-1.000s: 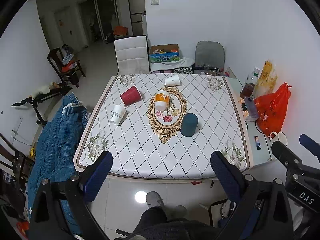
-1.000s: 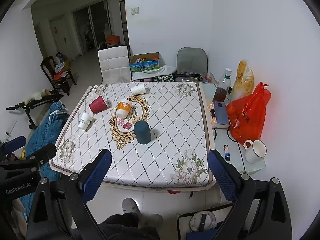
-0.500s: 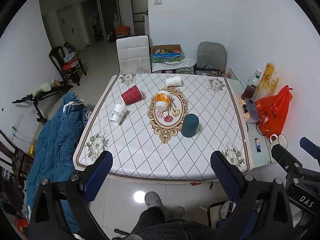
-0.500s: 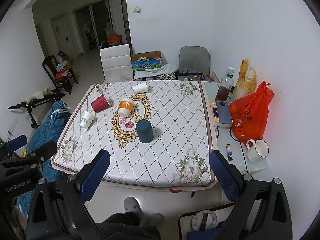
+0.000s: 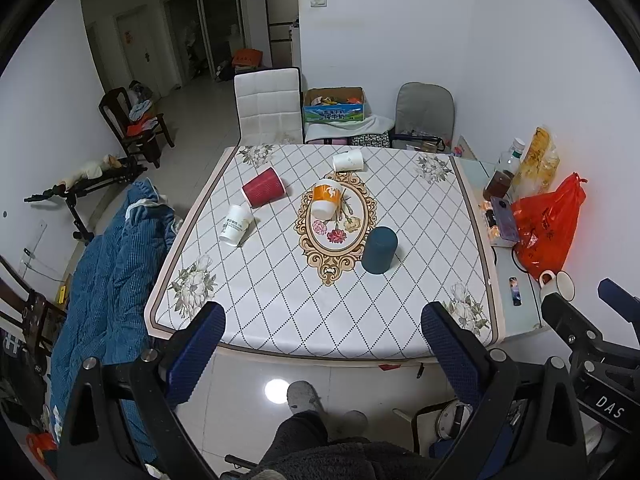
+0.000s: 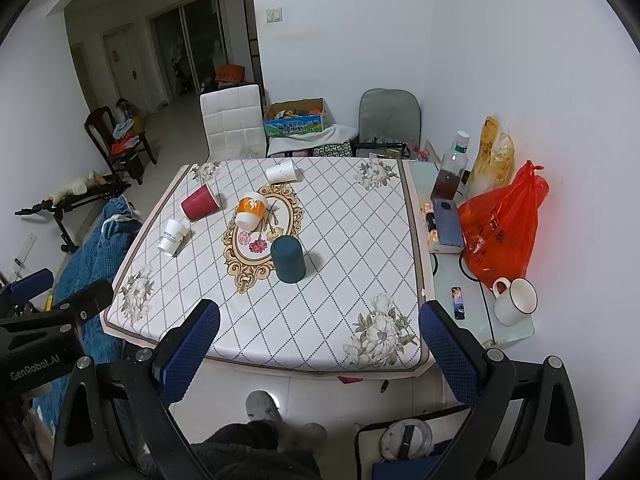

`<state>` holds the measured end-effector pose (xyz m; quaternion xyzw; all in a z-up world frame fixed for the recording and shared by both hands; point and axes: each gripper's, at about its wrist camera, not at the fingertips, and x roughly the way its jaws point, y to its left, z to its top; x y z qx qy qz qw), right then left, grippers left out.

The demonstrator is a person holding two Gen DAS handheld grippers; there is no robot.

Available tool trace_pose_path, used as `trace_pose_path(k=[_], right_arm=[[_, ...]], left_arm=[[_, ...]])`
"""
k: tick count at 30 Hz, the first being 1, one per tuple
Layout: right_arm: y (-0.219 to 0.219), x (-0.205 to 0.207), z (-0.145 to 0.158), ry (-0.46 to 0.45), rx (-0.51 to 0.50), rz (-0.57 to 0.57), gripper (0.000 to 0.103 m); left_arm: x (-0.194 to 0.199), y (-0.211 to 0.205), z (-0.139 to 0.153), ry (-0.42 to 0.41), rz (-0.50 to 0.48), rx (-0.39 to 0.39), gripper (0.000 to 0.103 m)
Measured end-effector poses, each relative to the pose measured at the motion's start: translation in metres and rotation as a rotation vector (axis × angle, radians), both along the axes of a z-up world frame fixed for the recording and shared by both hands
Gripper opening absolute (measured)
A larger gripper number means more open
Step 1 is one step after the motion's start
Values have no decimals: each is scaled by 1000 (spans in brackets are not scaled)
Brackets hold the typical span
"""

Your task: Flip cup upside down

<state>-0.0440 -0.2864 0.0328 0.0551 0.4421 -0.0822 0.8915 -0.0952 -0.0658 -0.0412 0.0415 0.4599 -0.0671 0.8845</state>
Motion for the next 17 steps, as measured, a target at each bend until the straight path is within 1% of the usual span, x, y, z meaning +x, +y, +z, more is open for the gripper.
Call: trace_pose_path(k=[17], right_arm=[[-5, -1, -5, 3, 4, -3, 102]], left_arm=[[-3, -2, -3, -10, 12, 4, 100]])
